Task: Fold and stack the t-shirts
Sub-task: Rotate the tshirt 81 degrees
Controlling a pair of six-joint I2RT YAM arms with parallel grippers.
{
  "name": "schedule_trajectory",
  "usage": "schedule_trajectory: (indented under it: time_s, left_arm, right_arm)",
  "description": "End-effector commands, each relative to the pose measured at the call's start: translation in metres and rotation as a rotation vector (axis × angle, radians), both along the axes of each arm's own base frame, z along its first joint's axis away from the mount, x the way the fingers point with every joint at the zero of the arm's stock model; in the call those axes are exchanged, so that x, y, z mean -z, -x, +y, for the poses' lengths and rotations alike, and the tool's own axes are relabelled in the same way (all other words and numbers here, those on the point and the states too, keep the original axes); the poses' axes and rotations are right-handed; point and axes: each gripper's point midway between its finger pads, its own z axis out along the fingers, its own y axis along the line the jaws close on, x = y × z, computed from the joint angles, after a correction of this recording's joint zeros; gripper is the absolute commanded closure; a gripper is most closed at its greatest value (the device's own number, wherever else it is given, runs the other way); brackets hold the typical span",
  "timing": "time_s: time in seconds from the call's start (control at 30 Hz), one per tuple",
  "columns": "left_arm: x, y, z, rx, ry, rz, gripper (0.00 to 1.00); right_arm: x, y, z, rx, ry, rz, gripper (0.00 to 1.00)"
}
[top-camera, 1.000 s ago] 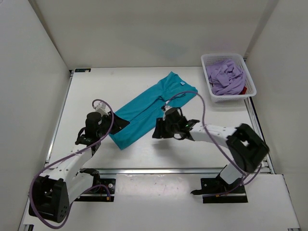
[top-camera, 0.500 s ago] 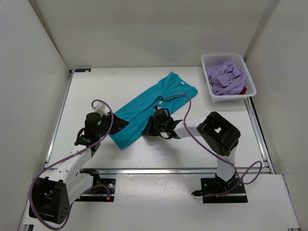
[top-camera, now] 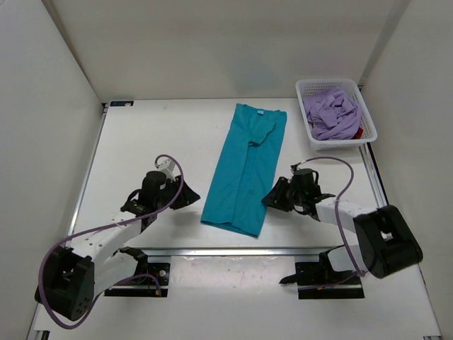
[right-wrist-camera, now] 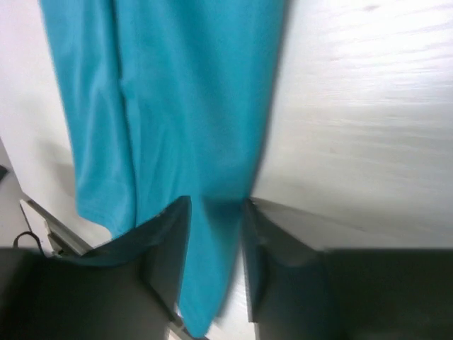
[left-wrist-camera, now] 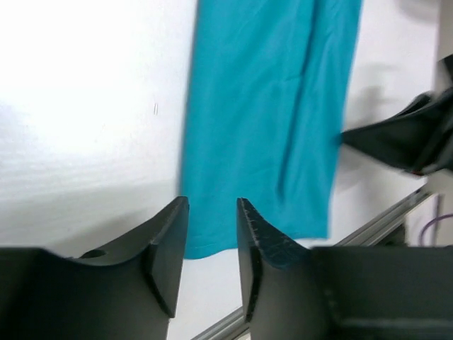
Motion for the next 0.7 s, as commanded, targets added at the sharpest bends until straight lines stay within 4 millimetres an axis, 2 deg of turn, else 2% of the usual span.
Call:
schedule_trajectory:
  time_s: [0.0,0.03,0.07,0.13,0.2,0.23,0.27,0.33,0.37,0.4,0.5,0.53,0.57,0.63,0.67]
  left_arm:
    - [0.028,0.012,0.01,-0.005,-0.113,0.033,0.54]
    - [0.031,0.015,0.009,0.006,-0.115,0.043,0.53]
    - [0.034,0.014,0.006,0.016,-0.111,0.052,0.52]
    - [0.036,0.015,-0.002,0.048,-0.114,0.06,0.5]
    - [0.045,0.018,-0.011,0.089,-0.136,0.091,0.49]
    - [0.049,0.026,-0.018,0.129,-0.137,0.107,0.49]
    - [0.052,0.027,-0.023,0.15,-0.139,0.122,0.5]
    - [0.062,0.029,-0.027,0.172,-0.15,0.149,0.5]
    - [0.064,0.032,-0.03,0.192,-0.152,0.155,0.5]
    - [0.067,0.036,-0.033,0.212,-0.15,0.17,0.51]
    - [0.068,0.043,-0.044,0.261,-0.112,0.178,0.63]
    - [0.071,0.047,-0.046,0.274,-0.111,0.18,0.71]
    - [0.068,0.047,-0.048,0.273,-0.091,0.184,0.78]
    - [0.072,0.052,-0.045,0.268,-0.097,0.19,0.86]
    - [0.071,0.058,-0.044,0.275,-0.092,0.192,0.89]
  right_arm:
    - [-0.013,-0.002,-0.02,-0.018,0.032,-0.062,0.58]
    - [-0.026,-0.018,-0.026,0.004,0.031,-0.112,0.54]
    - [-0.026,-0.025,-0.029,0.017,0.055,-0.114,0.53]
    - [-0.045,-0.061,-0.031,0.031,0.123,-0.198,0.52]
    - [-0.034,-0.085,-0.036,0.047,0.162,-0.16,0.52]
    - [-0.044,-0.105,-0.043,0.082,0.174,-0.192,0.52]
    - [-0.039,-0.118,-0.047,0.098,0.199,-0.183,0.52]
    - [-0.021,-0.135,-0.063,0.148,0.231,-0.138,0.52]
    - [-0.028,-0.148,-0.067,0.167,0.235,-0.156,0.52]
    - [-0.014,-0.15,-0.076,0.183,0.272,-0.117,0.52]
    - [-0.016,-0.184,-0.086,0.21,0.3,-0.125,0.53]
    - [-0.001,-0.18,-0.084,0.19,0.319,-0.078,0.56]
    - [-0.01,-0.194,-0.082,0.189,0.311,-0.105,0.65]
    - [0.006,-0.201,-0.073,0.15,0.302,-0.055,0.75]
    - [0.008,-0.207,-0.062,0.106,0.284,-0.061,0.8]
